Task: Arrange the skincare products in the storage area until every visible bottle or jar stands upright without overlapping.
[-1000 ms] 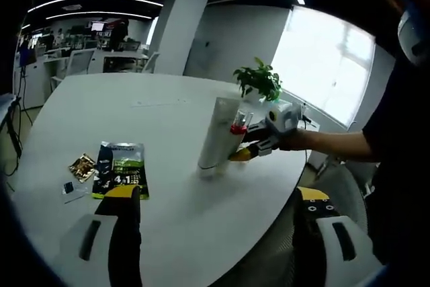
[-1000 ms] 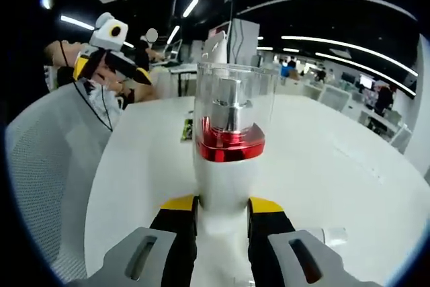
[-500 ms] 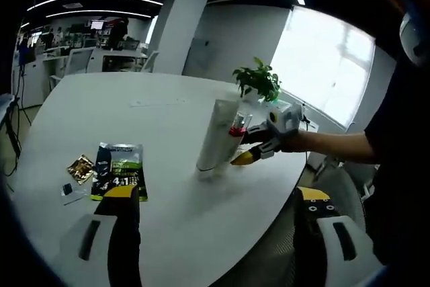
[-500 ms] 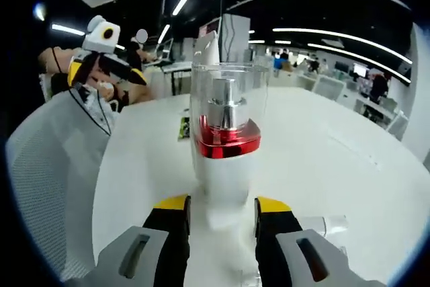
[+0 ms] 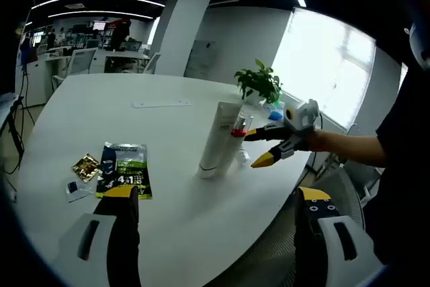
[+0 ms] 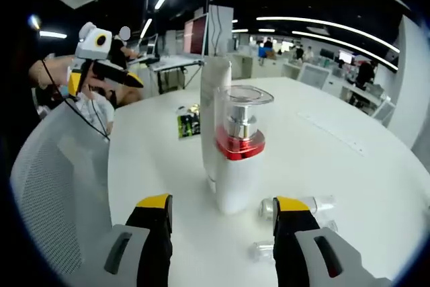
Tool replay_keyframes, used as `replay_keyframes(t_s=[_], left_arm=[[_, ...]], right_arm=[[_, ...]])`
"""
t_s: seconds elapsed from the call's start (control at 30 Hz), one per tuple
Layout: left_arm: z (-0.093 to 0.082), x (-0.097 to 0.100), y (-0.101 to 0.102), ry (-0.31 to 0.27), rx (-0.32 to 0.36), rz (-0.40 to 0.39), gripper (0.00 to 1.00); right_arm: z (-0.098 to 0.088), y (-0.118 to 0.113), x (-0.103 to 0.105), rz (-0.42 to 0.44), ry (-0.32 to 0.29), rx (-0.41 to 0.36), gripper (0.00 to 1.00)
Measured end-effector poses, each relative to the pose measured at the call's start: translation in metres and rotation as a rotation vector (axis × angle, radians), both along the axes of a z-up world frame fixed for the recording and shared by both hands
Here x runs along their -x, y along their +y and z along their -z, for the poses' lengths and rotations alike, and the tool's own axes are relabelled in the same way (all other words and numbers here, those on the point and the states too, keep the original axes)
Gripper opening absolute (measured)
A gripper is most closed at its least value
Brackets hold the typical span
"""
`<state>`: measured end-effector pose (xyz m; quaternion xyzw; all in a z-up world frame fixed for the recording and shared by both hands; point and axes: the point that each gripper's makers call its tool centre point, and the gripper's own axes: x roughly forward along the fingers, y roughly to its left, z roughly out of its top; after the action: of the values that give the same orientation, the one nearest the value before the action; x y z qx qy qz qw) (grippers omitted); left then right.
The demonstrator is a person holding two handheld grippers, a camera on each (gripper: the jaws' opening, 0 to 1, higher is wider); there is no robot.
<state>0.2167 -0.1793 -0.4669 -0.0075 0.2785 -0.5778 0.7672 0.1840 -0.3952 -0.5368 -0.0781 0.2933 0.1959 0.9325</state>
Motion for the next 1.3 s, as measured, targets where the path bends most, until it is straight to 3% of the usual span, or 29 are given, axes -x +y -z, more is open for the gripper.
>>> replay_keyframes(t_s=[0.27, 0.7, 0.97, 1.3], left_arm=[[-0.004, -0.004, 0.013, 0.008, -0.005, -0.017, 0.88], [0.003, -0.003, 0.036, 0.022, -0.026, -0.043, 0.88], [0.001, -0.004, 0.052, 0.018, -0.026, -0.085, 0.90], [0.005, 0.009, 0.068, 0.009, -0.058, -0.089, 0.94]], right_arm=[[-0.017, 0.004, 0.021, 0.089, 0.002, -0.028, 0.72], [-0.037, 0.012, 0.056, 0.158, 0.018, -0.026, 0.77], [-0.045, 0.016, 0.073, 0.220, 0.005, -0.067, 0.83], [-0.050, 0.011, 0.100, 0.328, -0.019, -0.138, 0.90]])
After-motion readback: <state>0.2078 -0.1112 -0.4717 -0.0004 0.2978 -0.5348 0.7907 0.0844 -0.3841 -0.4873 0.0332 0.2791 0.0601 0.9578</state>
